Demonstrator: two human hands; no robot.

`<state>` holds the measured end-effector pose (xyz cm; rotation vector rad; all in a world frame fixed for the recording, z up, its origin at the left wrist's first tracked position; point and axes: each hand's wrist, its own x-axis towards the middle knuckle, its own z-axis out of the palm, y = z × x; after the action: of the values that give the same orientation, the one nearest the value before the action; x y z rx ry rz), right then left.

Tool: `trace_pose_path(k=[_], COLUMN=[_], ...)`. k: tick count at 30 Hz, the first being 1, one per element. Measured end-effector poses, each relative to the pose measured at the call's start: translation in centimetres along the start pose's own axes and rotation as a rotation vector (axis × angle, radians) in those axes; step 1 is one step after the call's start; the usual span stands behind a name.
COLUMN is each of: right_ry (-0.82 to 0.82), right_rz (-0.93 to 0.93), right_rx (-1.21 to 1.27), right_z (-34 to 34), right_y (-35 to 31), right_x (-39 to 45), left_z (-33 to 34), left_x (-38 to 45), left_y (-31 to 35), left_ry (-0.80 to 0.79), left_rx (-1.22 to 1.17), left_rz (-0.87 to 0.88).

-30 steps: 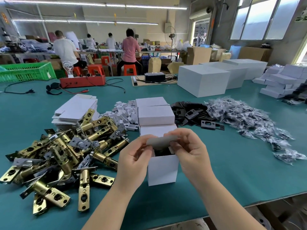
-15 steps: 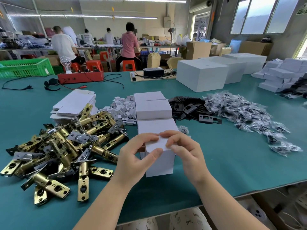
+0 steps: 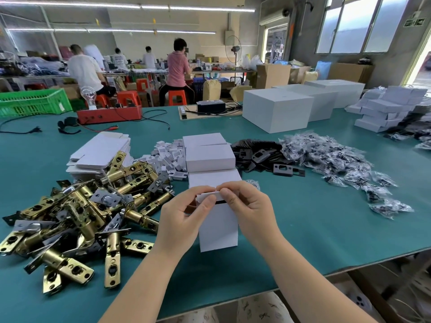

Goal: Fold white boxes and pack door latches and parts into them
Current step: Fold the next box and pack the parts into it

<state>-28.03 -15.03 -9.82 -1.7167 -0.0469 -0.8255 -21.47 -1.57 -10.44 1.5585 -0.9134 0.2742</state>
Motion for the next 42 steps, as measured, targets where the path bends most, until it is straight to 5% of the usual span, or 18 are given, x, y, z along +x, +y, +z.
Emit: trace_pose_path(k=[10, 20, 26, 33, 38, 42], right_ry=[-0.104, -0.181, -0.175, 0.039, 0.094, 0.019], right_rz=[-0.081, -0.063, 0.074, -0.037, 0.004, 0.094], right_rx=[-0.057, -0.18, -0.237, -0.32, -0.308, -0.253], right_z=[-1.2, -1.8, -1.4, 0.4, 1.2, -0.3], right_y=[0.3, 1.3, 2.3, 1.0, 0.6, 1.0], right_x=[-0.1, -0.9, -2.4, -3.9, -2.4, 1.1], left_z=[-1.3, -2.2, -1.8, -1.5, 0.7, 1.3], left_x=[-0.3, -0.6, -0.8, 0.4, 0.9, 1.5], left_y=[-0.3, -0.6, -0.3, 0.6, 1.4, 1.5], left_ry=[-0.089, -0.229, -0.012, 0.341, 0.321, 0.229], left_rx=[0.034, 0.07, -0.053, -0.657, -0.588, -0.221], left_rz=[0.146, 0.04, -0.174, -0.559, -0.575, -0.476])
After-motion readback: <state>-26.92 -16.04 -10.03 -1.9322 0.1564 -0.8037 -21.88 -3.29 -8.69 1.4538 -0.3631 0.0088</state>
